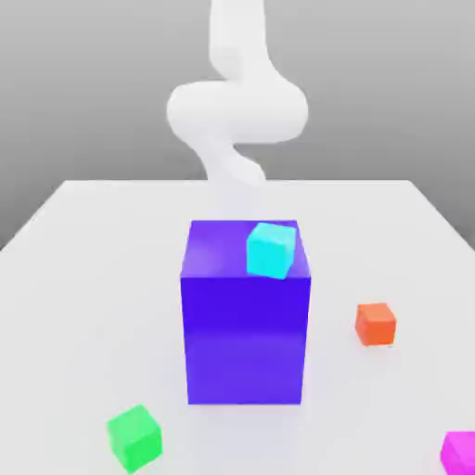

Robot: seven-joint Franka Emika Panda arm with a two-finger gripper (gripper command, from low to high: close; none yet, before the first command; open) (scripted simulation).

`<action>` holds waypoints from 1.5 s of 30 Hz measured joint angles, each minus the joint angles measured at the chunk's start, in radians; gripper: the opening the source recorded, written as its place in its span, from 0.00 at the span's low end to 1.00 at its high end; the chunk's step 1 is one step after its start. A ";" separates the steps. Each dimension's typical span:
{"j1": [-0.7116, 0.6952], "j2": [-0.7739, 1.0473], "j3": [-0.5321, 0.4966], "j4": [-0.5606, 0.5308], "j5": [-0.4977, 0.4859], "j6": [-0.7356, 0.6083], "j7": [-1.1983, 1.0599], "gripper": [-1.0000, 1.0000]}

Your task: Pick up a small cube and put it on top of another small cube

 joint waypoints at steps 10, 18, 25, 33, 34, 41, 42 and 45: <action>-0.055 0.366 0.196 0.046 -0.136 0.063 0.228 0.50; -0.028 0.659 0.290 0.083 -0.269 0.108 0.425 0.50; 0.044 0.904 0.309 0.112 -0.337 0.157 0.565 0.50; 0.128 1.151 0.338 0.138 -0.316 0.237 0.659 0.50; 0.139 1.184 0.333 0.144 -0.320 0.255 0.670 0.50; 0.199 1.319 0.267 0.178 -0.375 0.350 0.716 0.00; 0.199 1.319 0.267 0.178 -0.374 0.351 0.716 0.00; 0.200 1.319 0.267 0.178 -0.374 0.352 0.716 0.00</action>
